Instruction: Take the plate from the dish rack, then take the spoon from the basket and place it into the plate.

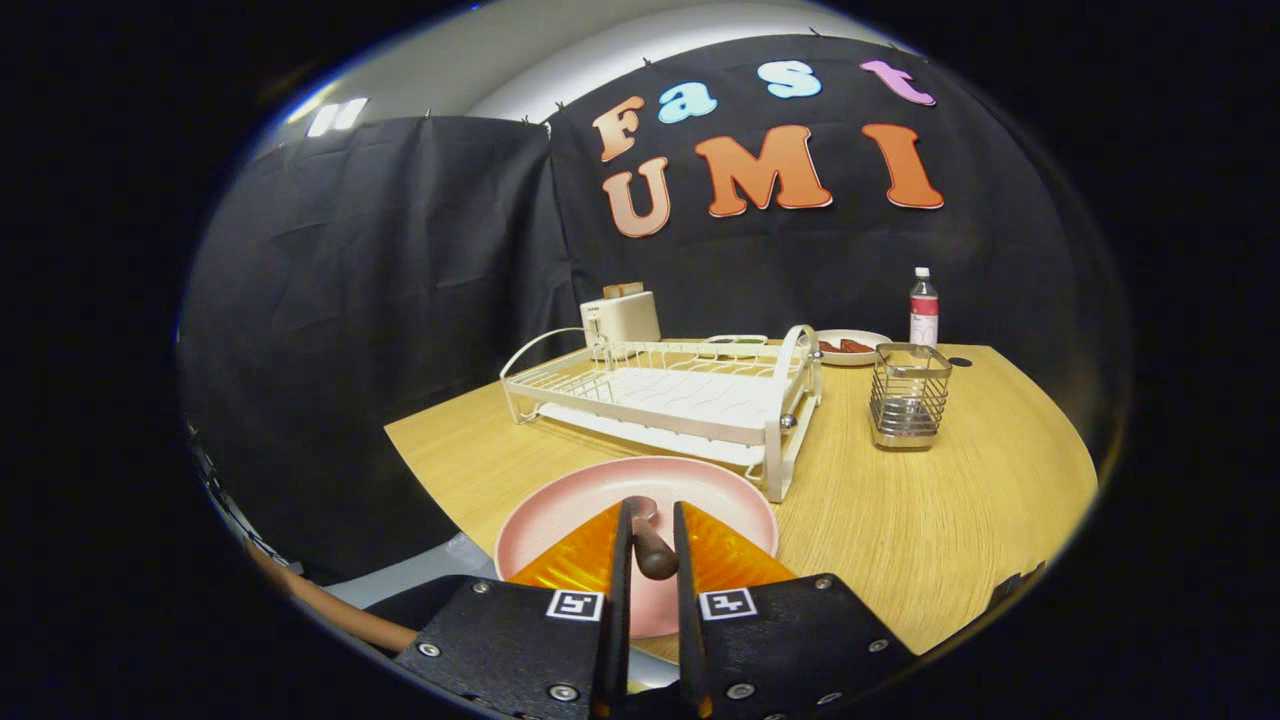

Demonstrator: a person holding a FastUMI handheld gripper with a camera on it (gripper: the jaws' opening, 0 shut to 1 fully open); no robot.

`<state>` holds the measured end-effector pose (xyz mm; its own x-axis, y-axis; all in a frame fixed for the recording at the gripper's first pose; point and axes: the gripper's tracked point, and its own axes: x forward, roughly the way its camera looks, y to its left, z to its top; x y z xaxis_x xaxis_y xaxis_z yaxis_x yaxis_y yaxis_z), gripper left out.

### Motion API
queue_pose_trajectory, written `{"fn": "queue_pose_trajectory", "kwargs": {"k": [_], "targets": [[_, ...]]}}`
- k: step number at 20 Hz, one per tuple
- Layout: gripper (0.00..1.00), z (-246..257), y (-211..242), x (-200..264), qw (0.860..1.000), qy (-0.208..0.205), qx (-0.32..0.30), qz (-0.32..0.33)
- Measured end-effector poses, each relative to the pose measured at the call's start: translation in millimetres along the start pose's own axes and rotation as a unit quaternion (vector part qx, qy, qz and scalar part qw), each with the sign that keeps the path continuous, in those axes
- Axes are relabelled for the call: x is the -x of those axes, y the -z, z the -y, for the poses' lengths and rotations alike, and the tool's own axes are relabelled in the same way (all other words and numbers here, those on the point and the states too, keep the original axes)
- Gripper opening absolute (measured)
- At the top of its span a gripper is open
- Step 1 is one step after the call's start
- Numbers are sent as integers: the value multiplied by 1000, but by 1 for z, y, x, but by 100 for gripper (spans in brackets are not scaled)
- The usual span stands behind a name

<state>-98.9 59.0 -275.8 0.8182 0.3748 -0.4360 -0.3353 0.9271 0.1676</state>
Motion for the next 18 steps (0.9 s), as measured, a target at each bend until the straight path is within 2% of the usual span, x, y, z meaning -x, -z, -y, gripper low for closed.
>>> {"fn": "queue_pose_trajectory", "kwargs": {"k": [5, 9, 14, 15, 16, 18], "targets": [[25, 8, -14, 2, 999, 15, -14, 29], [39, 16, -45, 7, 996, 42, -31, 70], [58, 29, -81, 17, 988, 114, -8, 100], [62, 37, -86, 20, 985, 140, -2, 99], [69, 43, -91, 23, 981, 164, 3, 100], [75, 43, -107, 31, 975, 189, 13, 113]]}}
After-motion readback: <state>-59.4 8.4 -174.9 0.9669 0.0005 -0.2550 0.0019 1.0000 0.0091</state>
